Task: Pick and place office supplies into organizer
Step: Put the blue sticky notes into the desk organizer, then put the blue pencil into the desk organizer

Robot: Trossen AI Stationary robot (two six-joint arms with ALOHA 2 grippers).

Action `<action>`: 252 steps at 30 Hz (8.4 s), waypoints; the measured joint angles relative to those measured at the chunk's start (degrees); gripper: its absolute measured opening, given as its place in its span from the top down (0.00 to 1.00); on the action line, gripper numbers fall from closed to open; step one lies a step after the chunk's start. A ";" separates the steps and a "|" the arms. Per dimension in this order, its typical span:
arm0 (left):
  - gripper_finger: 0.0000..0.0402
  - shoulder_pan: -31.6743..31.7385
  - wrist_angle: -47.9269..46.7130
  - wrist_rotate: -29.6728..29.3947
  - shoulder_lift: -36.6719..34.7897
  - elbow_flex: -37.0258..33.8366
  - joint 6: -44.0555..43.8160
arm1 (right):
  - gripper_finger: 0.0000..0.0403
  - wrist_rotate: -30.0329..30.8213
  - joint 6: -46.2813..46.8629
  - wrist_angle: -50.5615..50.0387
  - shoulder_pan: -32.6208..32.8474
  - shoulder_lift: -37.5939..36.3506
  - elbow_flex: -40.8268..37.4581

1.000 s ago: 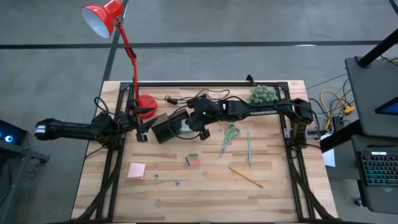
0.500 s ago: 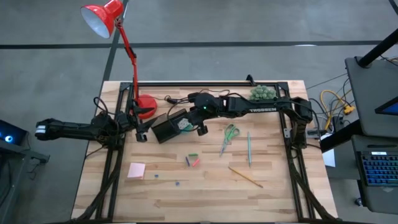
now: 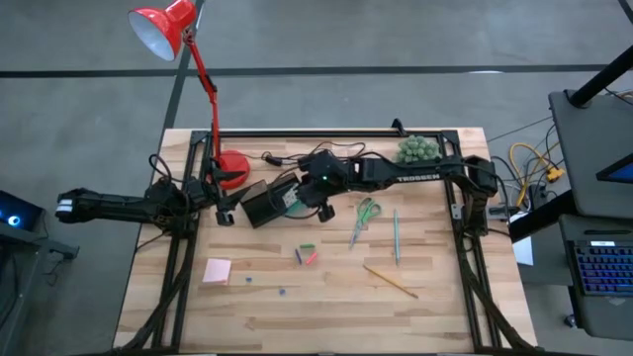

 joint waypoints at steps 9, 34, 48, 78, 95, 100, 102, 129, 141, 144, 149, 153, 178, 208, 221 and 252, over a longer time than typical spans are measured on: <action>0.51 -0.01 0.00 0.01 -0.13 0.02 0.02 | 0.55 -0.97 -3.94 -0.80 1.42 5.60 -0.07; 0.51 -0.01 0.00 -0.02 -0.16 0.00 1.44 | 0.59 5.77 -13.53 4.58 0.70 12.07 -0.04; 0.51 0.00 -0.04 -0.22 0.00 0.00 1.46 | 0.60 8.67 -16.13 4.98 -1.09 13.89 -0.04; 0.51 0.02 -0.02 -0.24 0.02 -0.02 1.49 | 0.70 14.26 12.56 -0.45 -0.09 12.09 2.78; 0.51 0.02 -0.03 -0.48 0.09 -0.02 1.49 | 0.73 12.58 27.51 -13.11 0.87 8.19 2.22; 0.51 0.02 -0.06 -1.21 0.11 -0.02 1.48 | 0.75 12.62 30.97 -15.06 1.38 8.17 1.92; 0.51 0.02 -0.06 -1.37 0.11 -0.04 1.47 | 0.76 12.61 32.20 -16.61 1.57 8.17 1.90; 0.51 0.01 -0.04 -1.31 0.02 -0.07 1.46 | 0.79 13.14 49.22 -30.01 4.83 0.84 -7.70; 0.51 -0.01 -0.05 -1.33 0.04 -0.07 1.46 | 0.79 13.24 67.58 -26.09 4.79 -10.27 -22.24; 0.51 0.00 -0.02 -1.31 0.02 -0.07 1.46 | 0.80 13.20 71.60 -25.98 4.86 -12.73 -24.70; 0.51 -0.01 -0.02 -1.31 0.00 -0.07 1.46 | 0.81 13.14 79.91 -25.99 5.29 -17.07 -28.56; 0.51 -0.01 -0.02 -1.32 0.00 -0.07 1.46 | 0.80 13.15 88.23 -26.17 5.53 -19.85 -31.66; 0.51 0.02 -0.02 -1.48 0.00 -0.04 1.55 | 0.65 9.91 110.60 -31.73 10.99 -21.75 -40.10; 0.51 0.02 -0.04 -1.49 0.00 -0.04 1.53 | 0.69 11.62 119.50 -26.04 12.44 -21.71 -44.85; 0.51 0.01 -0.04 -1.49 0.00 -0.04 1.53 | 0.68 12.12 121.79 -19.95 12.46 -22.12 -50.90; 0.51 0.00 -0.02 -1.49 0.00 -0.02 1.51 | 0.76 11.65 127.32 -20.55 12.39 -21.81 -50.69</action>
